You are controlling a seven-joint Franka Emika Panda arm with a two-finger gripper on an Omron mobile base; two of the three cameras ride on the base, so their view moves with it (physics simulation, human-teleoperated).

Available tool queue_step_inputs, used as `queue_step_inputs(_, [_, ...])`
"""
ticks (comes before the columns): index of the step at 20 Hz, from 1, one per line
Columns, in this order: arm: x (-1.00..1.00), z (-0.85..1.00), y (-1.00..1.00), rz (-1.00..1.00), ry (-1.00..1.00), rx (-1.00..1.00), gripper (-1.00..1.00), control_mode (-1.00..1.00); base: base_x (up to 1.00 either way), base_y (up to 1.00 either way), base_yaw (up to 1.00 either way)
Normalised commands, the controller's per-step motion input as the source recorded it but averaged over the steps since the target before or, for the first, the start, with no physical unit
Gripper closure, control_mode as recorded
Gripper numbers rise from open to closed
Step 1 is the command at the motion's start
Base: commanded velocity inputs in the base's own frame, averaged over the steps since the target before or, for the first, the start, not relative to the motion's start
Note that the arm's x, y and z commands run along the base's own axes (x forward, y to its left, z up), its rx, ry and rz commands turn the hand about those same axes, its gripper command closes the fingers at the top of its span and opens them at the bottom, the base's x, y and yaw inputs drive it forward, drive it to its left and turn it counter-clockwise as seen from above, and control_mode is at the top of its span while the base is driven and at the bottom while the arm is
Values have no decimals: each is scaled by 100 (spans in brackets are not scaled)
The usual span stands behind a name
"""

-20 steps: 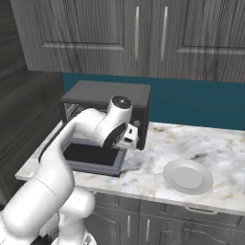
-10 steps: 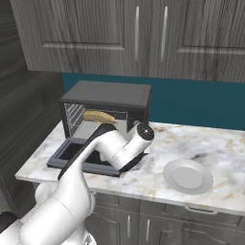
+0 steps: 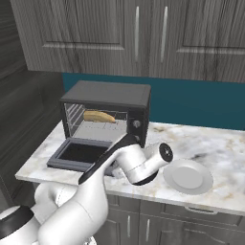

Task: Pull the toaster oven rack outwards. Pick up the baguette from the plate and place it on the toaster oven rack. Close the toaster oven door fully and set the temperature to the lowest setting.

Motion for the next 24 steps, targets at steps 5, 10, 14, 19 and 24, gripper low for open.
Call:
queue_step_inputs(5, [0,-36,0,16,-23,0,-100,-100,0,0,0])
queue_step_inputs(10, [17,-40,0,13,-30,0,-100,-100,0,0,0])
queue_step_inputs(14, [25,-30,0,13,-16,0,-100,-100,0,0,0])
queue_step_inputs(19, [32,-20,0,2,-4,0,-100,-100,0,0,0])
queue_step_inputs(24, [26,-25,0,2,0,0,-100,-100,0,0,0])
